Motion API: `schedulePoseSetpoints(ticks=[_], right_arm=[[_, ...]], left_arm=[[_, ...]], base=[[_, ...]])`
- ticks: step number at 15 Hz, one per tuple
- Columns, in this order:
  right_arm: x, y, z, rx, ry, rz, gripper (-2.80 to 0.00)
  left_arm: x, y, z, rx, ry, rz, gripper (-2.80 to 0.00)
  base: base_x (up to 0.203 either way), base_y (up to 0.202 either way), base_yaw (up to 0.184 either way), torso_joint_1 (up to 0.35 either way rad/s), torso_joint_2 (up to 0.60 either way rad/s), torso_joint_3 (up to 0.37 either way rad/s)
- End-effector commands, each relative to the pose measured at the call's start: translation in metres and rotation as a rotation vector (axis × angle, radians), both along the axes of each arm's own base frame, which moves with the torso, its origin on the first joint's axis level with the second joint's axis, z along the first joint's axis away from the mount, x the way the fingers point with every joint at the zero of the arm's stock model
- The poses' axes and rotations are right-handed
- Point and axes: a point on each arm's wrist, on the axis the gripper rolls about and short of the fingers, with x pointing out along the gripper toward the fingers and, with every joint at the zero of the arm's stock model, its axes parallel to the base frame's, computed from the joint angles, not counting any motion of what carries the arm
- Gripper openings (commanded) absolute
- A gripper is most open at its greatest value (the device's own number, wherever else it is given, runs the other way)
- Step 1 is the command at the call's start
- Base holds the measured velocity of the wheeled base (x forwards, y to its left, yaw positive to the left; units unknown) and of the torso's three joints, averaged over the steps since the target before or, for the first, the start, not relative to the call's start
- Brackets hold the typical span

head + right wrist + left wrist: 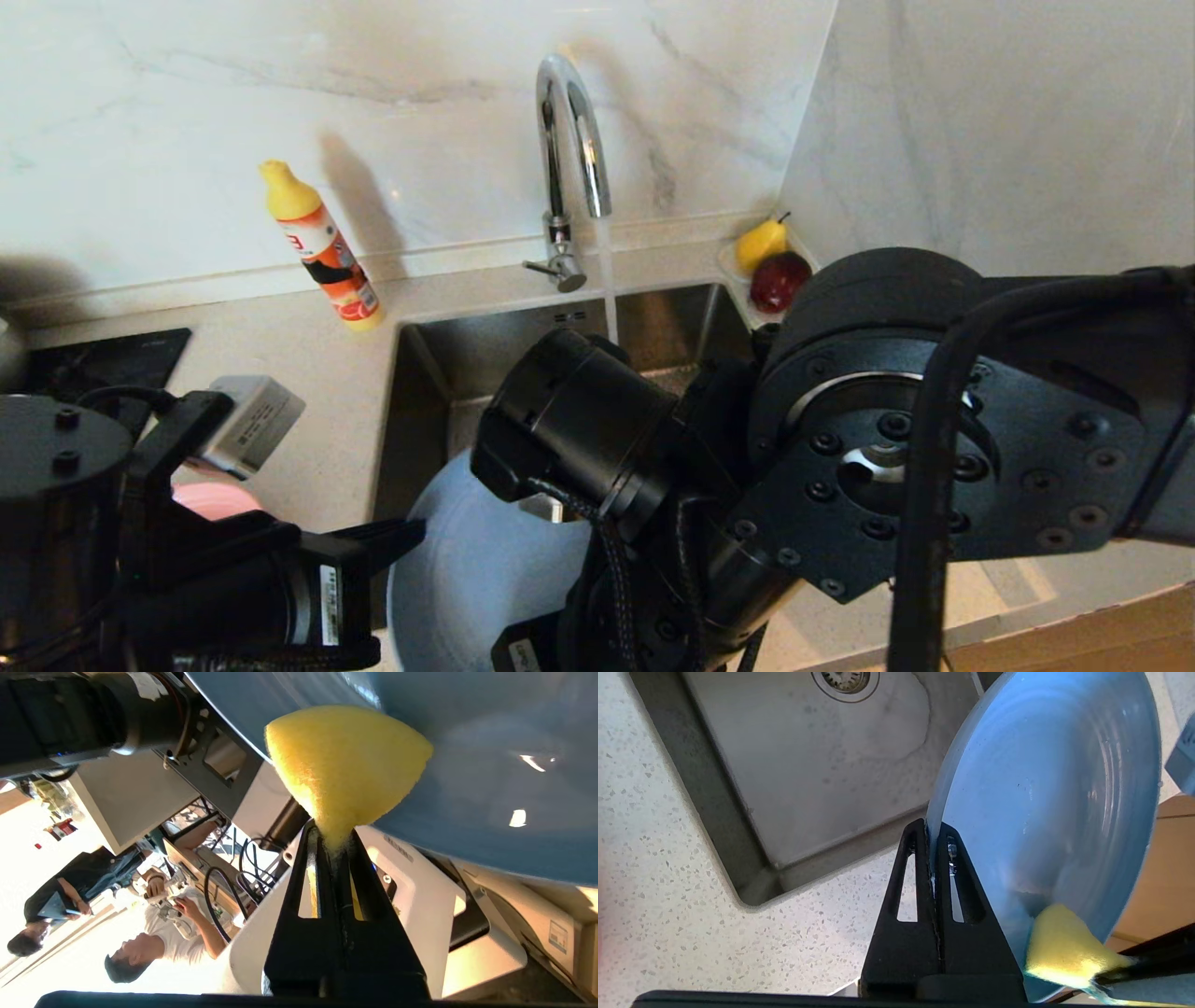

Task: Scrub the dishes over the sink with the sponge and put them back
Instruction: Wipe the plate

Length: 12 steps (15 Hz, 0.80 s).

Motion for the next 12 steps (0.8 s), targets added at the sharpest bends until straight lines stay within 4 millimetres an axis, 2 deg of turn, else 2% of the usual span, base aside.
schedulePoseSetpoints(ticks=[1,6,12], right_arm=[[0.001,-0.007,0.005,0.003,0.003,-0.015,-2.80],[0.026,-0.038,0.012,0.007,0.009,-0.112,-2.80],[0.041,-0.053,0.022,0.050,-0.005,-0.167,-2.80]], left_arm=[[-0.001,0.002,0.002,-0.009,-0.008,0.005,-2.80],[-0.002,0.005,0.004,-0.018,-0.017,0.013,-2.80],[-0.002,0.004,0.005,-0.019,-0.018,0.008,-2.80]], base=[[0.000,0.000,0.000,0.000,0.00,0.000],[0.000,0.000,0.000,0.000,0.00,0.000],[0.000,0.000,0.000,0.000,0.00,0.000]])
